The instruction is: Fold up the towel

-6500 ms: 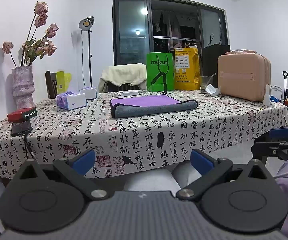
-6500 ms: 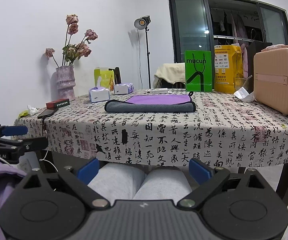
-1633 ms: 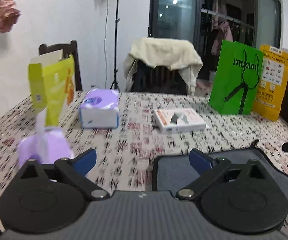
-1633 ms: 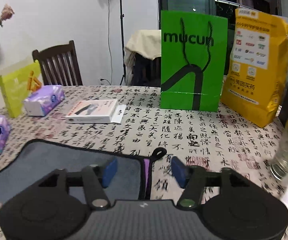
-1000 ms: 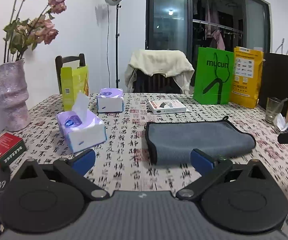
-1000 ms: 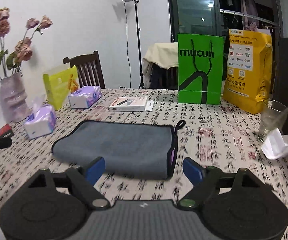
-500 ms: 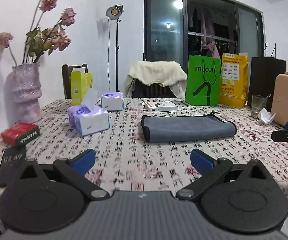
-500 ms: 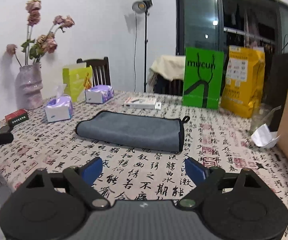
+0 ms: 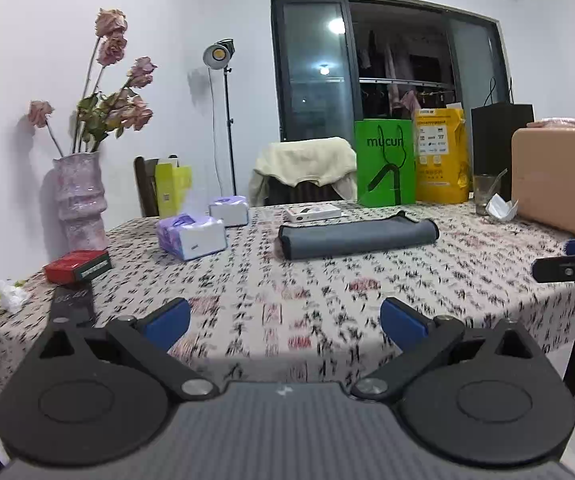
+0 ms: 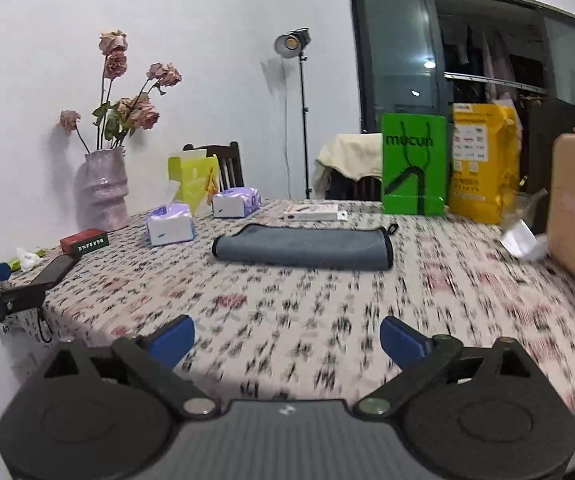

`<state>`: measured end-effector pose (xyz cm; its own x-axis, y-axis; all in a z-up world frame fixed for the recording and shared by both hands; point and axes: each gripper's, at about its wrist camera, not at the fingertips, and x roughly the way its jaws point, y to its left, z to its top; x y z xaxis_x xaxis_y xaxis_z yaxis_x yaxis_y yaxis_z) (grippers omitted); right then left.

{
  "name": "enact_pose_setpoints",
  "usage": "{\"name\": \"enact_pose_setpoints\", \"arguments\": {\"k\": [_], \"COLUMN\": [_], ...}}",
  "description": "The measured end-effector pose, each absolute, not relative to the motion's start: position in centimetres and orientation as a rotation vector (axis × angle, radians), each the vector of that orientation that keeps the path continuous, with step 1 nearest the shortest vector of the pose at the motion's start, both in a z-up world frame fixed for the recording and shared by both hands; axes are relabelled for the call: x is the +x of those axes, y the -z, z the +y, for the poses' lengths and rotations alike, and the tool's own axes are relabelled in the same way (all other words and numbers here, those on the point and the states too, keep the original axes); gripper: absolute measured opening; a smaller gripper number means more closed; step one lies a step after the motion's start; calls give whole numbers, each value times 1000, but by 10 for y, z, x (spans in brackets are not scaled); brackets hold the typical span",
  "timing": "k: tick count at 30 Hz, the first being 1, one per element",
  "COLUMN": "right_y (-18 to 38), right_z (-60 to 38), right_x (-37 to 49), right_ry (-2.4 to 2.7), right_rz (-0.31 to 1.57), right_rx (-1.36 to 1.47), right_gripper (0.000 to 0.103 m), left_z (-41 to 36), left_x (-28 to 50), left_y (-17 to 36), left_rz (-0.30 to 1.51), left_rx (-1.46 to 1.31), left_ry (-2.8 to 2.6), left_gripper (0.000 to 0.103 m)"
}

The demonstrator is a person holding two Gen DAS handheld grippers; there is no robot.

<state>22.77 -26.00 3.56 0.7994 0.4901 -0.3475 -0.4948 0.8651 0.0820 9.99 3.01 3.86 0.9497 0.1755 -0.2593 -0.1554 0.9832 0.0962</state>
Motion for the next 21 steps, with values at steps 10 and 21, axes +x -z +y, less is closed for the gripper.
{"name": "enact_pose_setpoints", "arguments": {"k": [10,21], "right_y": [-8,-1], "right_z": [-269,-273], "right_x": [128,67], "right_ry": [-497,-545], "right_rz": [331,321], "right_rx": [-60,-24], "right_gripper": [101,103], "left_z": [9,-9], "left_x": [34,3], "left_y": [-9,3], "left_rz": [309,331], "left_rx": [82,63], "left_ry": [-150,-57], "left_gripper": [103,103]}}
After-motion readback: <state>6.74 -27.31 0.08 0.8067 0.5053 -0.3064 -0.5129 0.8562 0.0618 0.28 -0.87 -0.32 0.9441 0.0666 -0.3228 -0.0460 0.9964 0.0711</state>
